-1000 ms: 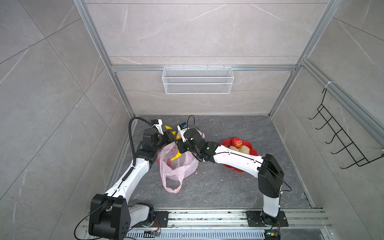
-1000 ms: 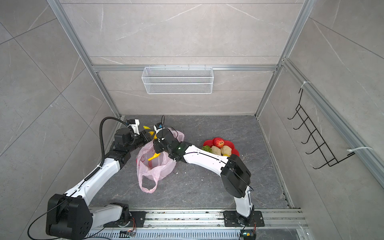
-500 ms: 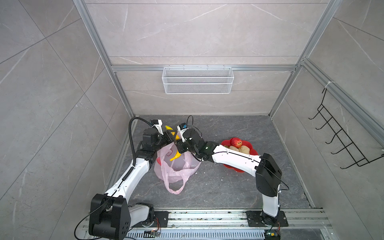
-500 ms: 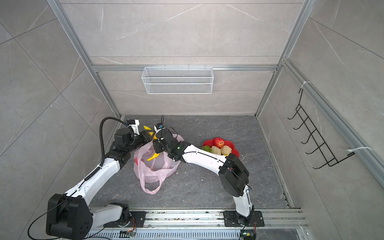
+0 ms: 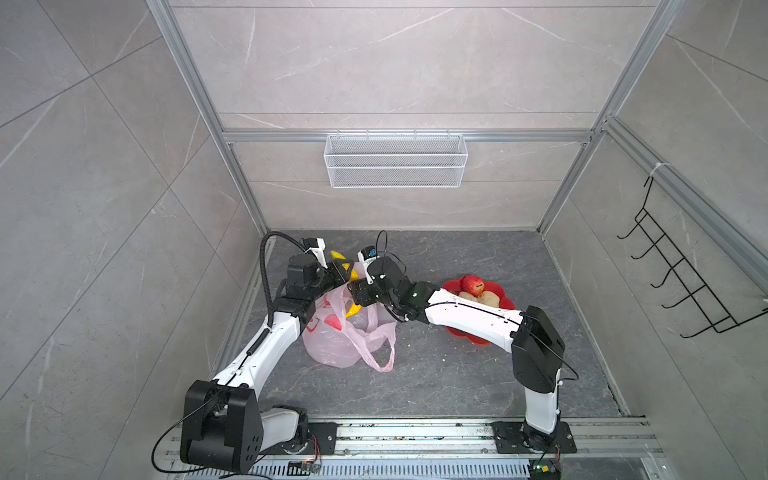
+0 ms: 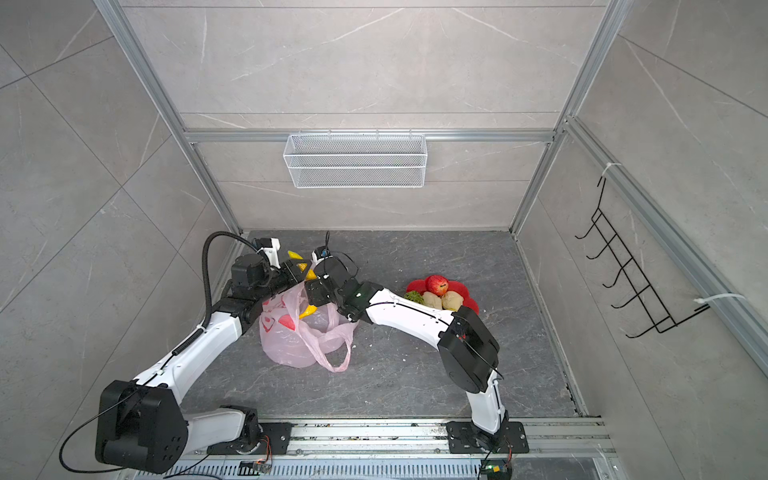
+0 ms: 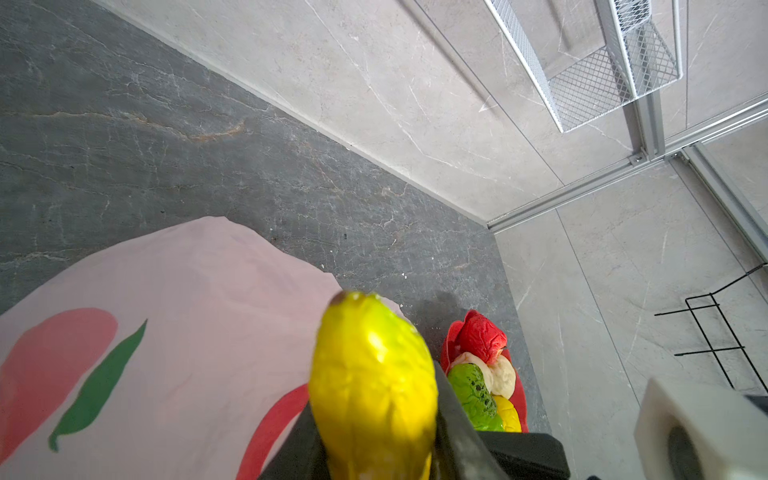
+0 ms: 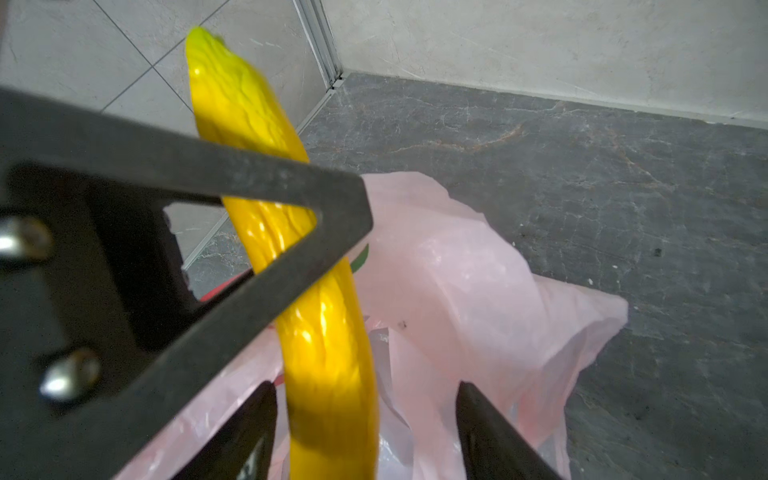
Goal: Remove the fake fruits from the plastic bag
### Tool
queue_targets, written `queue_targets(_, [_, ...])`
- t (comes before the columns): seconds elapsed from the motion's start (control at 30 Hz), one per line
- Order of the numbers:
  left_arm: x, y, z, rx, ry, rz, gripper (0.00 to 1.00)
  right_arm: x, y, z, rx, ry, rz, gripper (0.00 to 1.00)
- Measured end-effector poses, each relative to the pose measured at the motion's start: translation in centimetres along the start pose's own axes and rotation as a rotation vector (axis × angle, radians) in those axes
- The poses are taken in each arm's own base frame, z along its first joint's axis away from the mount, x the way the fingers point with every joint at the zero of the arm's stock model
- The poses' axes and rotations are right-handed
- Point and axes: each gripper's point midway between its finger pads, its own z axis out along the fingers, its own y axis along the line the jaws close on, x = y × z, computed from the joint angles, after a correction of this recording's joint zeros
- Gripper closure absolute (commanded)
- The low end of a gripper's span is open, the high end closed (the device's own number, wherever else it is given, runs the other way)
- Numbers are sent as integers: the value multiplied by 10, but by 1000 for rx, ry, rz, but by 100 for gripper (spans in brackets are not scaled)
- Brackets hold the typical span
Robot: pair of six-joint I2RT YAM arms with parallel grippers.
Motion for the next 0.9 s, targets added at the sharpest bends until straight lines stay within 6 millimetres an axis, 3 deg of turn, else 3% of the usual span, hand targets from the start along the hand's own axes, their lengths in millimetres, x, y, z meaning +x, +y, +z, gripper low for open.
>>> queue_targets(0.47, [-10,-17,2,87,-26,-37,71,-4,6,-21,-24,48,-4,39])
queue_targets(0.67, [-13,-21,1,104,-36,-44,71,-11,11,-18,-34,43,-3,41])
queue_targets(0.9, [-14,-27,-2,125,-37,-49,72,0,8,-4,-18,80,-7,42])
